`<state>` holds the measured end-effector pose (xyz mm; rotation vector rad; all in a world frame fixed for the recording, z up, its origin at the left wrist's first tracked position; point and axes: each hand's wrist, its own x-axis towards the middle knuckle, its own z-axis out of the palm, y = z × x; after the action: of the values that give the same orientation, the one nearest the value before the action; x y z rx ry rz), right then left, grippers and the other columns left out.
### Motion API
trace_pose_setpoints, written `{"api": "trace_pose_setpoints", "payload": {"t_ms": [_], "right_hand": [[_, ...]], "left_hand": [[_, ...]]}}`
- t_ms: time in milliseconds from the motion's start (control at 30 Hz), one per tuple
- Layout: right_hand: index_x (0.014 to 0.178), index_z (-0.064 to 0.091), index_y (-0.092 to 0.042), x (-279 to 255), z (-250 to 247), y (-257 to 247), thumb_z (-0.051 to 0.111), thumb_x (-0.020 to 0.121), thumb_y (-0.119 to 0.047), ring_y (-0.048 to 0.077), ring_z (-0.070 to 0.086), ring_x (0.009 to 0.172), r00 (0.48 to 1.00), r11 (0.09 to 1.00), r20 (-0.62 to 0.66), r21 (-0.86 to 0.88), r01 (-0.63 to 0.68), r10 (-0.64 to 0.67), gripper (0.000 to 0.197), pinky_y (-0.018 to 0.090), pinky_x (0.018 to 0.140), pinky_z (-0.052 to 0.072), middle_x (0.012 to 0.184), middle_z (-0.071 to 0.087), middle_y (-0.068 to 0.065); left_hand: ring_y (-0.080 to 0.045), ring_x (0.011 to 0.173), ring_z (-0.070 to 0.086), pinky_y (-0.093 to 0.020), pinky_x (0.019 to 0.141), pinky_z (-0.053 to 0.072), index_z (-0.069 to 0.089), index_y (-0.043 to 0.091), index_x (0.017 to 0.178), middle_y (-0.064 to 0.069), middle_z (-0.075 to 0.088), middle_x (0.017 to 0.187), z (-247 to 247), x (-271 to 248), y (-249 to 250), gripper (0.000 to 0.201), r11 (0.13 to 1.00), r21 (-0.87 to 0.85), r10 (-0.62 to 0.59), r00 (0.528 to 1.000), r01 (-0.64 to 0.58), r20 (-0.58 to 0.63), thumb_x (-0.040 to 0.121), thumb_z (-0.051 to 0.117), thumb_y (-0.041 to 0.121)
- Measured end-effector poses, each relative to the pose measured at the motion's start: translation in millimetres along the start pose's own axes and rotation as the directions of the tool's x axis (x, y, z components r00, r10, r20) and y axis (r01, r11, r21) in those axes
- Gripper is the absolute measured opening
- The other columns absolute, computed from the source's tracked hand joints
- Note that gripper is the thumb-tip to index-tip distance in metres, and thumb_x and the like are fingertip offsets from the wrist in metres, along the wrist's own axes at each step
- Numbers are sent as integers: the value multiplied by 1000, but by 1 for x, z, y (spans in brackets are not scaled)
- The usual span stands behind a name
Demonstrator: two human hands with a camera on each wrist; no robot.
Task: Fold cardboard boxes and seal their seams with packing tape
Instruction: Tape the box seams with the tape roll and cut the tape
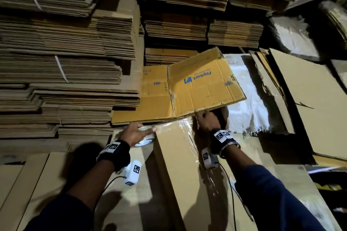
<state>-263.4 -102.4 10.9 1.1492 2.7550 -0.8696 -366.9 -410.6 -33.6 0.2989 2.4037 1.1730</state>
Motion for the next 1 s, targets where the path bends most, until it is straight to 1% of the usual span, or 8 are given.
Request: {"api": "trace_pose_setpoints", "payload": {"t_ms": [100, 233, 333, 400, 533, 667, 800, 1000], "right_hand": [[151, 38, -7, 7, 15, 4, 33, 99, -72, 42, 45, 139, 997, 994, 69, -107, -30, 38, 83, 55, 111, 38, 155, 40, 23], [141, 47, -4, 20, 3, 4, 37, 101, -68, 42, 52, 133, 991, 996, 125, -80, -29, 39, 75, 47, 109, 41, 148, 51, 26], [150, 39, -2, 25, 3, -5, 22, 108, -53, 44, 44, 139, 988, 992, 144, -119, -41, 58, 68, 50, 114, 35, 152, 45, 28], [154, 38, -11, 22, 10, -13, 6, 101, -57, 42, 32, 145, 990, 969, 132, -248, -17, 51, 77, 59, 117, 29, 158, 38, 20], [142, 56, -13, 7, 21, -37, 15, 104, -48, 35, 32, 146, 982, 886, 189, -453, 101, -15, 66, 69, 115, 21, 152, 49, 13], [129, 67, -8, -2, 36, -54, 13, 107, -49, 33, 28, 153, 963, 816, 265, -545, 193, -51, 71, 76, 118, 0, 151, 54, 14], [120, 68, -10, -20, 64, -80, 10, 104, -52, 35, 46, 141, 926, 752, 333, -560, 347, -179, 74, 73, 118, 6, 137, 63, 18], [138, 56, -26, -37, 92, -110, 13, 96, -57, 37, 46, 135, 865, 717, 453, -528, 456, -216, 68, 73, 110, 12, 142, 59, 14]], "left_hand": [[-16, 56, 40, -33, 63, 24, 47, 20, 68, 0, 40, 59, 0, 0, -1, 75, 1000, -25, -18, 1000, 18, 10, 55, 74, 89], [-19, 58, 42, -34, 63, 25, 48, 20, 68, 1, 41, 61, 2, 1, -1, 84, 999, -28, -43, 999, 43, 13, 46, 68, 98], [-24, 66, 54, -34, 65, 34, 55, 15, 71, -6, 50, 66, 3, -2, 0, 95, 997, 5, -75, 997, 74, 23, 42, 62, 105], [-33, 84, 66, -36, 74, 46, 66, 3, 84, -17, 66, 81, 5, -2, -2, 94, 997, 10, -71, 997, 71, 31, 57, 71, 94], [-39, 118, 64, -40, 98, 49, 64, -8, 120, -24, 66, 127, 11, -2, -5, 103, 993, 4, -118, 993, 118, 18, 71, 74, 82], [-39, 102, 68, -36, 75, 45, 67, -4, 105, -25, 71, 104, 12, -2, -2, 99, 990, -5, -142, 990, 142, 20, 66, 72, 87], [-30, 86, 64, -34, 65, 35, 60, 15, 81, -10, 62, 79, 14, -1, 0, 70, 988, 72, -138, 990, 138, -11, 72, 71, 84], [-36, 123, 61, -41, 97, 48, 61, -1, 133, -19, 64, 138, 12, 2, -3, 72, 988, 141, -80, 991, 65, 106, 95, 65, 61]]}}
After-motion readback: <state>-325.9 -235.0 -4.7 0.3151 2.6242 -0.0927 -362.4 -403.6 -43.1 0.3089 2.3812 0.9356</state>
